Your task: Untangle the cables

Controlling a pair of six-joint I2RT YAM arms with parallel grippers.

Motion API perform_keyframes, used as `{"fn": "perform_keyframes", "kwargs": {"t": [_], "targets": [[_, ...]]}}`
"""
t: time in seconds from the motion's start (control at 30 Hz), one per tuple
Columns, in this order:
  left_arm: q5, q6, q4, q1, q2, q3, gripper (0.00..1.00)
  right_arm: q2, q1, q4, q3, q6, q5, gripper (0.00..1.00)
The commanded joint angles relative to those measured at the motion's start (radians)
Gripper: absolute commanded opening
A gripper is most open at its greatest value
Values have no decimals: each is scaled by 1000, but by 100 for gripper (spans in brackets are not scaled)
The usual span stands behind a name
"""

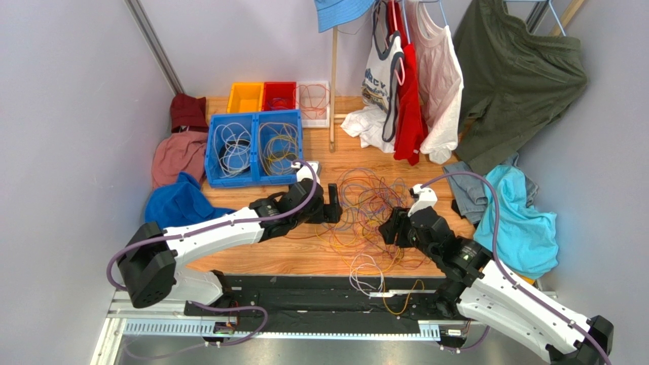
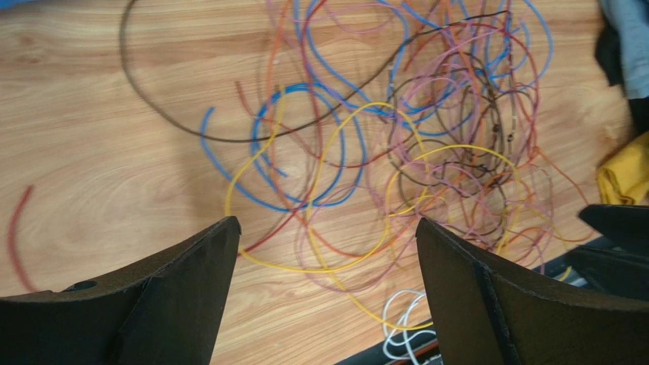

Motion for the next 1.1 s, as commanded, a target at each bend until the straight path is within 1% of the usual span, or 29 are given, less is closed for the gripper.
{"fn": "perform_keyframes", "kwargs": {"t": [0.0, 0.07, 0.17, 0.2, 0.27, 0.3, 0.37, 0.4, 0.43, 0.5, 0.67, 0.73, 0.87, 1.07], "targets": [[68, -34, 121, -16, 81, 5, 92, 46, 0, 53, -17, 5, 4, 56], [71, -36, 138, -20, 122, 8, 90, 63, 0, 67, -23, -8, 11, 56], [66, -45, 142, -32, 142, 13, 89, 111, 0, 107, -34, -34, 71, 56], [62, -48, 141, -37, 140, 13, 89, 150, 0, 136, -31, -47, 110, 57], [52, -48, 119, -42, 114, 11, 89, 210, -3, 158, -5, -64, 126, 57], [40, -46, 107, -43, 101, 5, 89, 293, -3, 167, 30, -75, 129, 58], [28, -51, 77, -45, 52, -6, 89, 379, -3, 170, 75, -93, 146, 59], [19, -52, 67, -45, 35, -22, 89, 458, -3, 168, 95, -101, 157, 59], [17, -55, 58, -45, -1, -33, 89, 492, -3, 164, 137, -113, 163, 59], [8, -65, 52, -45, -40, -70, 89, 564, -1, 173, 170, -120, 175, 60], [-6, -80, 41, -46, -147, -134, 89, 617, -3, 208, 237, -150, 203, 58], [-17, -85, 27, -46, -184, -157, 89, 615, -1, 213, 250, -155, 183, 57], [-24, -94, 30, -46, -229, -197, 89, 635, 9, 243, 227, -149, 44, 55], [5, -112, 40, -46, -233, -231, 89, 741, 77, 273, 213, -126, 30, 56]]}}
